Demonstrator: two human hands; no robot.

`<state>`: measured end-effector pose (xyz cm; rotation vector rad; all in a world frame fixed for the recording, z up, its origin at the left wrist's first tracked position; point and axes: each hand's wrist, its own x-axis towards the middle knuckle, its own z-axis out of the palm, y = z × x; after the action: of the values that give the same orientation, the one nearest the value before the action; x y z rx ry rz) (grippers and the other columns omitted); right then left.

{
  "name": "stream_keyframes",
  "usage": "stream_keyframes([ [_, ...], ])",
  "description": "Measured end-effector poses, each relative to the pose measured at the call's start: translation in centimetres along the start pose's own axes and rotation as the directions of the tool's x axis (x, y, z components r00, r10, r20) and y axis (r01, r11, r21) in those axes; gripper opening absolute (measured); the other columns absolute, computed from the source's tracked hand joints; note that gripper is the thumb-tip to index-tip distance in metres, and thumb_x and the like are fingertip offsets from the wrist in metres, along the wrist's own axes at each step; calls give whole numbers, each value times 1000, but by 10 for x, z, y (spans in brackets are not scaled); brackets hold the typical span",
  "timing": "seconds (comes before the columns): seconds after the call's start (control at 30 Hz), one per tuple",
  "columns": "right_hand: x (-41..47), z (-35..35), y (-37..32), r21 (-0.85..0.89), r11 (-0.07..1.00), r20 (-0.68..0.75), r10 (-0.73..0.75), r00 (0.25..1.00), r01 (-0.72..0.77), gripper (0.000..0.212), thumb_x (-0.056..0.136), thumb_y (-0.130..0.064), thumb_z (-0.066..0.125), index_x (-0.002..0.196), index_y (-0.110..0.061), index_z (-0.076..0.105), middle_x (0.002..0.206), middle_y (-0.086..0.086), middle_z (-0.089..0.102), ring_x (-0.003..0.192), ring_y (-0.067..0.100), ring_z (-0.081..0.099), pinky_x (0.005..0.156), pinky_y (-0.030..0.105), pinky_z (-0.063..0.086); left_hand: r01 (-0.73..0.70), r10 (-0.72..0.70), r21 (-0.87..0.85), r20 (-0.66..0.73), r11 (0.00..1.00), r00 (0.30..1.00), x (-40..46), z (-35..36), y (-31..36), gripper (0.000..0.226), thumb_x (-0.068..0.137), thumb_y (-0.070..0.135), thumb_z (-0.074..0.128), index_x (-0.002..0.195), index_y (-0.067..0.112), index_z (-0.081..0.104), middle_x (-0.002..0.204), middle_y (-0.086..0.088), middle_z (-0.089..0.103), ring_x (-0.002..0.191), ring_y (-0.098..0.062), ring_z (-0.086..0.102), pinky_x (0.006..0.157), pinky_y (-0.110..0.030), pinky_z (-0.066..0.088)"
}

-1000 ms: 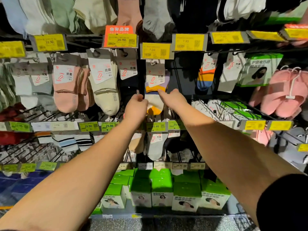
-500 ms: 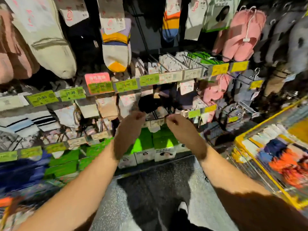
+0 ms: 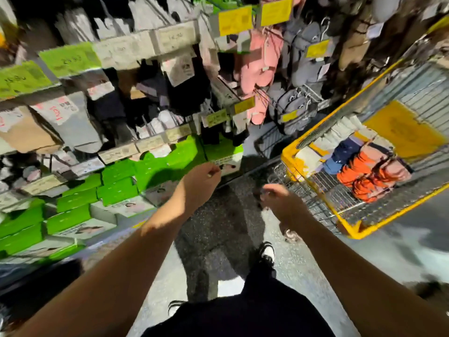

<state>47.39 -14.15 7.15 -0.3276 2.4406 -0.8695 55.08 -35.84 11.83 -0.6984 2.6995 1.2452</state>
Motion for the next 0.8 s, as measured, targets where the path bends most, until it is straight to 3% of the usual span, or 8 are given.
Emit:
stream_keyframes([
  [0.13,46,-63,57,32,996,-32,83,996,-82,22,99,-23,59,114,-12,71,105,8,71,94,21,63,65,20,32,15,-18,23,114,1000,993,53,71,62,21,101,25,53,109,12,68,95,-8,65,99,-29,63,77,-32,41],
  [0.23,87,-104,101,124,978,-95,179,979,-167,15,99,-21,58,103,-12,70,91,11,69,86,19,58,57,20,32,-46,39,25,231,999,972,101,124,103,28,102,33,49,112,14,67,104,-6,68,104,-28,63,92,-37,47],
  [0.3,116,-122,131,192,956,-108,244,964,-221,12,99,-24,56,96,-20,67,84,4,64,86,21,56,65,20,40,-86,69,48,277,995,959,133,159,130,29,103,32,47,112,12,66,98,-2,63,94,-22,59,81,-29,43],
  [0.37,144,-130,163,323,893,-68,351,934,-312,20,92,-36,56,86,-24,70,90,9,67,89,32,61,79,35,49,-105,85,50,311,993,947,164,194,154,25,103,29,47,107,11,64,94,-5,58,86,-20,53,67,-24,31],
  [0.43,166,-132,187,498,788,-20,427,904,-361,25,91,-33,54,74,-21,67,82,10,63,80,30,59,72,38,44,-83,56,64,346,995,937,195,228,168,25,103,24,45,103,7,63,97,-11,56,87,-21,51,63,-25,26],
  [0.5,185,-133,204,644,649,47,494,868,-405,25,103,-19,45,81,-18,57,79,6,53,71,18,51,65,29,38,-28,-16,107,390,994,921,224,263,168,31,102,25,43,115,4,63,111,-15,60,102,-26,57,71,-27,30],
  [0.57,208,-128,223,720,538,98,547,831,-439,13,104,-22,45,98,-16,55,83,3,51,73,13,51,66,26,39,26,-66,100,419,995,906,251,293,161,33,100,29,47,122,8,60,125,-15,60,115,-32,57,79,-33,39],
  [0.8,290,-110,265,856,277,246,524,816,-436,29,98,-43,58,114,-18,55,117,4,57,102,16,56,99,34,43,22,-137,277,405,961,904,318,381,135,69,96,47,53,151,12,32,159,-11,28,144,-32,31,113,-46,31],
])
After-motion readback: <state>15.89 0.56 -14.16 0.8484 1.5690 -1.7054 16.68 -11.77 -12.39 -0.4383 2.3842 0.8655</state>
